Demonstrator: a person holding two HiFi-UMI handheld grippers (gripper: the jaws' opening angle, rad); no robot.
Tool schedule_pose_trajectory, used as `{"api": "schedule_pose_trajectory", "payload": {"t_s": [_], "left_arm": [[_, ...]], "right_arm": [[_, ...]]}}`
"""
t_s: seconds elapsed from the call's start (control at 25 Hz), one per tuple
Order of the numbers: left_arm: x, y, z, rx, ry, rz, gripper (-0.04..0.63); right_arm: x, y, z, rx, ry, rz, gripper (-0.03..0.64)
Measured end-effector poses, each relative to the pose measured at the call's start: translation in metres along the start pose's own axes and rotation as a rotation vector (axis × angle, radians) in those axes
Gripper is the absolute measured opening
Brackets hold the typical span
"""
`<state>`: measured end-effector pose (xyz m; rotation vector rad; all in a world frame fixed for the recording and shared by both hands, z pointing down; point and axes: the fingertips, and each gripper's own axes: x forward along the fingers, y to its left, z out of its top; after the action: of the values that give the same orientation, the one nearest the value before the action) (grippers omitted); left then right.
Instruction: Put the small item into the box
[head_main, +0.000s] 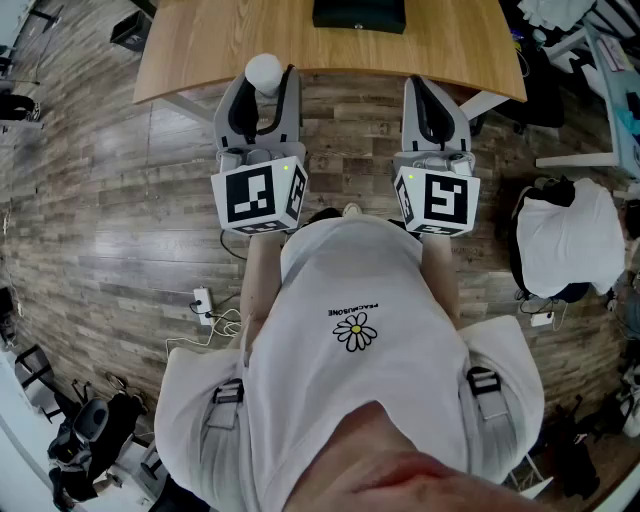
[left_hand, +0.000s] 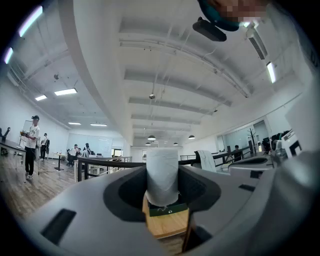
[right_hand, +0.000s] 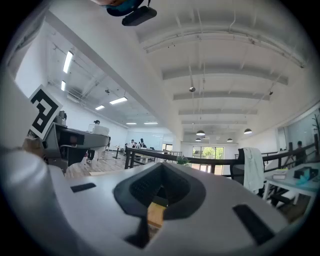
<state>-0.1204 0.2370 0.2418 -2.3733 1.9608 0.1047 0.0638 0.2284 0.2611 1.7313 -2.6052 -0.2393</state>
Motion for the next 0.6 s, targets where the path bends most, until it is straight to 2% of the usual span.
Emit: {"api": "schedule_pose_trajectory", "payload": {"t_s": [0.36, 0.6], "left_arm": [[0.0018, 0.0006, -0.0015, -0.002, -0.002, -0.001, 0.192], [0.0040, 0.0016, -0.0068, -0.005, 0.012, 0.000, 0.192]], "right_arm": [[-0.0009, 0.0024, 0.0009, -0.013, -0.005, 0.012, 0.005], [-0.0013, 0.0014, 0.0068, 0.065, -0.042, 0.040, 0.005]]}}
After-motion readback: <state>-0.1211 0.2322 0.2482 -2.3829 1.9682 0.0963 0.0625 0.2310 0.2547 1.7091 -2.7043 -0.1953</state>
